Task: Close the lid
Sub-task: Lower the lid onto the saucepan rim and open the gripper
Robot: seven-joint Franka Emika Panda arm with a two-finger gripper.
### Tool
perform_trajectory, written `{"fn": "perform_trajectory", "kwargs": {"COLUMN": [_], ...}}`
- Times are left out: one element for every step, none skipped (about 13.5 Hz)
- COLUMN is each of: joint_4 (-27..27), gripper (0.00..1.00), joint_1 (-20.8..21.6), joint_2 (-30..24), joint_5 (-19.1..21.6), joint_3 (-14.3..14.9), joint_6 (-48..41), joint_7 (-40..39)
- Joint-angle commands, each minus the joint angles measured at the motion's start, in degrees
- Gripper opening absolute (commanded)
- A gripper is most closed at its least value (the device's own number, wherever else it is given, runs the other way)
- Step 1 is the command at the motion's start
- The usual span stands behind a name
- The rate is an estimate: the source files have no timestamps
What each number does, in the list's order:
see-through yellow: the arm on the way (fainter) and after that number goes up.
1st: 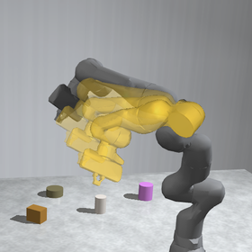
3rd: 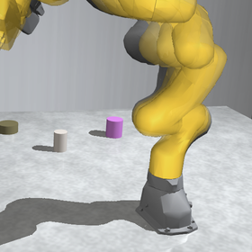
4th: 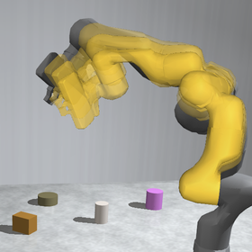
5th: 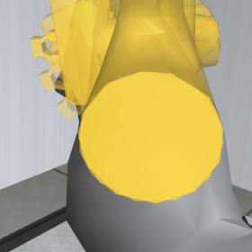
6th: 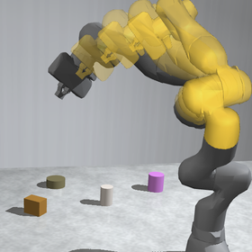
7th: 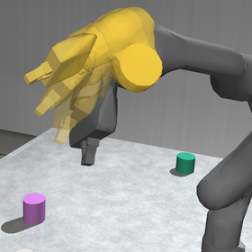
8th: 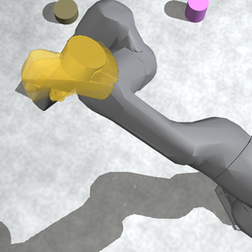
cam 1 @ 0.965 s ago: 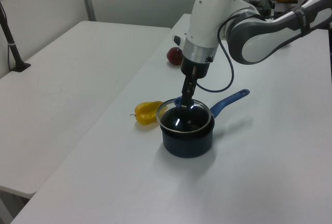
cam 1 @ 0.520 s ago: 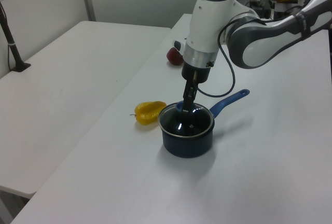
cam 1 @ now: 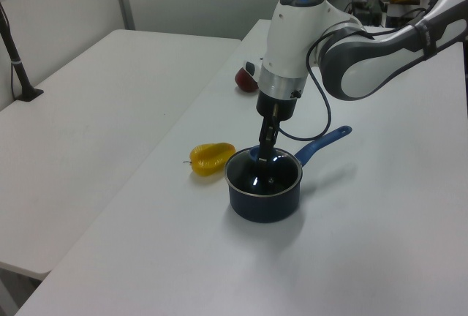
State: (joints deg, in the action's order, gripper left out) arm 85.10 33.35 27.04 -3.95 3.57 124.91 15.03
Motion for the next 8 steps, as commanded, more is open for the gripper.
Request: {"fn": "perform_trajectory", "kwargs": {"joint_4": [0.8,0.8,0.7,0.5,0.4,0.4,0.4,0.6], "gripper": [1.00,1.00,1.00,1.00,1.00,1.00,1.00,1.00], "joint_1": [0.8,0.8,0.8,0.8,0.5,0.3,0.2,-0.3], "joint_2": [-1.0,-1.0,-1.1,-1.3,-1.7,-2.4,-3.5,-4.6], "joint_5": [-0.8,-0.8,-0.8,-0.8,-0.8,-0.7,-0.7,-0.6], "joint_3": [0.7,0.6,0.7,0.7,0.7,0.7,1.2,1.5], "joint_6": [-0.9,-0.9,-0.9,-0.9,-0.9,-1.0,-1.1,-1.4], "joint_7": [0.4,0.3,0.3,0.3,0.4,0.4,0.5,0.5]}}
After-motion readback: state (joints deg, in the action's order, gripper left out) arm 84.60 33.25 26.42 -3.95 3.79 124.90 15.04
